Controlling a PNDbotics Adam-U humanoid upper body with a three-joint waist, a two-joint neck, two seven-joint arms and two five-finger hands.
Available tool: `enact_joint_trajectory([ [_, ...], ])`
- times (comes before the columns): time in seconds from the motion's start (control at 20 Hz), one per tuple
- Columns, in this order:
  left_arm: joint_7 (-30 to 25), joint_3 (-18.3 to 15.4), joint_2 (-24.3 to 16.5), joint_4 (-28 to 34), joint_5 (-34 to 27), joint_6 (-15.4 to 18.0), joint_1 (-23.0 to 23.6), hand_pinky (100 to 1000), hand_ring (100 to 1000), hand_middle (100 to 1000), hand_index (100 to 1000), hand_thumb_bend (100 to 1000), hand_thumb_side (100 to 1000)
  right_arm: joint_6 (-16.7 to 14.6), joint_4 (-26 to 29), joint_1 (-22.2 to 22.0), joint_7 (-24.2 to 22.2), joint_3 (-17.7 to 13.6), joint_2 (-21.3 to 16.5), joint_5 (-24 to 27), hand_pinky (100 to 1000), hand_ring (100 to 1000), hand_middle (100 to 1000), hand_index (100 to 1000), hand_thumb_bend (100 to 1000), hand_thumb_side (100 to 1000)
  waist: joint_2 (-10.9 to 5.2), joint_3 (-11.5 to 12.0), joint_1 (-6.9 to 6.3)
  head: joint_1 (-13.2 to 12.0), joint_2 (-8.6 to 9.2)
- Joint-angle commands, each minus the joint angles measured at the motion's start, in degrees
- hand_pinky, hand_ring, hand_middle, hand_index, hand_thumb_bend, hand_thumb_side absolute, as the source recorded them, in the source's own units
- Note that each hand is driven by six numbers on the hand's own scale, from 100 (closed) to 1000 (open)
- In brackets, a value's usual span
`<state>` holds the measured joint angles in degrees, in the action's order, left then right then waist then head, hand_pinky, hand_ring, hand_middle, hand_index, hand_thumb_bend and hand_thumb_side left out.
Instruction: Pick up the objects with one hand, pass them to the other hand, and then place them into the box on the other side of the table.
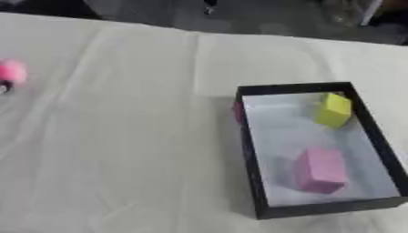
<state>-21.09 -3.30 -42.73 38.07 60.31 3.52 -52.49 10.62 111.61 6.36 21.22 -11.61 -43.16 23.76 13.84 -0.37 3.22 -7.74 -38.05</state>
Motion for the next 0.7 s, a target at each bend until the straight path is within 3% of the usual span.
enact_joint_trajectory([
  [0.05, -0.4, 0.1, -1.3, 0.6, 0.4, 0.6, -1.2, 892, 857, 773, 808, 386, 258, -0.1, 0.5, 0.1, -0.2, -0.9, -1.3, -0.3, 749, 944, 843, 983, 100, 661, 0.24, -0.1, -0.56, -1.2, 1.51],
  [0.3, -0.1, -0.1, -1.0, 0.7, 0.2, 1.0, -1.3, 894, 855, 766, 789, 354, 227, 0.1, 0.3, -0.1, -0.4, -0.9, -0.9, -0.5, 749, 945, 844, 983, 100, 664, 0.32, -0.1, -0.53, -1.0, 1.67],
  [0.45, 0.6, -0.2, -0.8, 0.7, 0.0, 0.6, -1.3, 891, 847, 750, 730, 277, 162, 0.1, 0.3, -0.2, -0.4, -1.0, -0.9, -0.6, 750, 945, 844, 984, 100, 665, 0.35, -0.2, -0.52, -0.7, 1.46],
  [0.55, 1.5, -0.2, -0.7, 0.8, -0.3, 0.3, -1.2, 877, 827, 722, 634, 203, 134, 0.1, 0.2, -0.3, -0.4, -1.0, -0.8, -0.6, 750, 945, 844, 984, 100, 666, 0.37, -0.2, -0.52, -0.5, 1.30],
  [0.7, 3.5, -0.2, -0.6, 0.9, -0.8, -0.2, -1.2, 854, 796, 676, 546, 184, 129, 0.1, 0.2, -0.4, -0.5, -1.0, -0.7, -0.7, 751, 946, 844, 984, 100, 668, 0.41, -0.3, -0.52, 0.0, 0.95],
])
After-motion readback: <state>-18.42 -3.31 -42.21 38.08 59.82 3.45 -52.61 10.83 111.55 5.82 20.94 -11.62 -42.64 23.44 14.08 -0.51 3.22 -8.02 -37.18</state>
